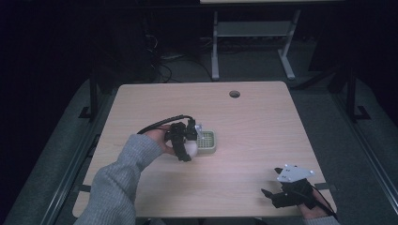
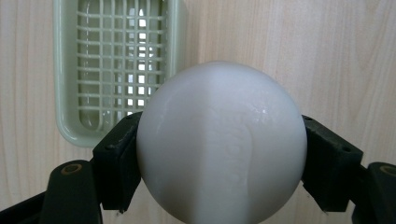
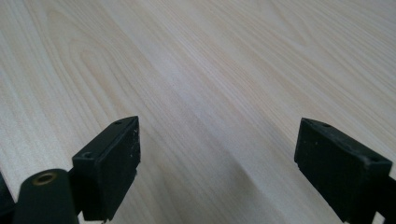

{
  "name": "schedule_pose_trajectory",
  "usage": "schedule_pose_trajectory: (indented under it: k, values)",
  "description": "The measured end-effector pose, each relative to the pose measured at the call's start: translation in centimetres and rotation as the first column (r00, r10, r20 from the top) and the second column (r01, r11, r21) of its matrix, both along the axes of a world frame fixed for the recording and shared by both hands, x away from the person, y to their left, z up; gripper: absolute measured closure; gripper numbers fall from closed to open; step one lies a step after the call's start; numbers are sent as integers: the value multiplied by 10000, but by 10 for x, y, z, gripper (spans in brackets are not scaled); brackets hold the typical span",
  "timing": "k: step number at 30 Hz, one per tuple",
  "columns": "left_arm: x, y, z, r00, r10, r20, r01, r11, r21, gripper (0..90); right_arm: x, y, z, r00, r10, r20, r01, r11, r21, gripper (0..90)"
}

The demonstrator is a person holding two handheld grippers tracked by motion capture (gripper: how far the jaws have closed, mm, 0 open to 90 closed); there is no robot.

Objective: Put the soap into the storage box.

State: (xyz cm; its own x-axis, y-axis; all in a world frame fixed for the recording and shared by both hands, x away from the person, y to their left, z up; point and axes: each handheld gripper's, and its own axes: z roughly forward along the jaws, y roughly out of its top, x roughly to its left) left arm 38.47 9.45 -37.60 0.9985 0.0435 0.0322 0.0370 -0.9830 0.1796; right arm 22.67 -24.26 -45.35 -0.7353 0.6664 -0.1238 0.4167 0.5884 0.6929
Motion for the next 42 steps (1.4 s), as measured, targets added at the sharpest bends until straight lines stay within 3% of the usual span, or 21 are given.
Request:
schedule_pose_trajectory:
  k: [22,33,35,42]
  values:
    - [21,-16,1,9999,-91,83,90,9999,97,242,0,-1,0,10000,-31,1,31,10000,93,139]
    - [31,-21,-4,9999,37,-102,-37,10000,-1,242,0,-1,0,10000,-24,13,23,10000,79,140]
    - [32,-23,-4,10000,-12,-47,12,9999,150,242,0,-1,0,10000,-19,10,19,10000,82,139]
    - [38,-29,0,10000,-5,36,5,10000,21,242,0,-1,0,10000,-53,-9,54,9999,136,139]
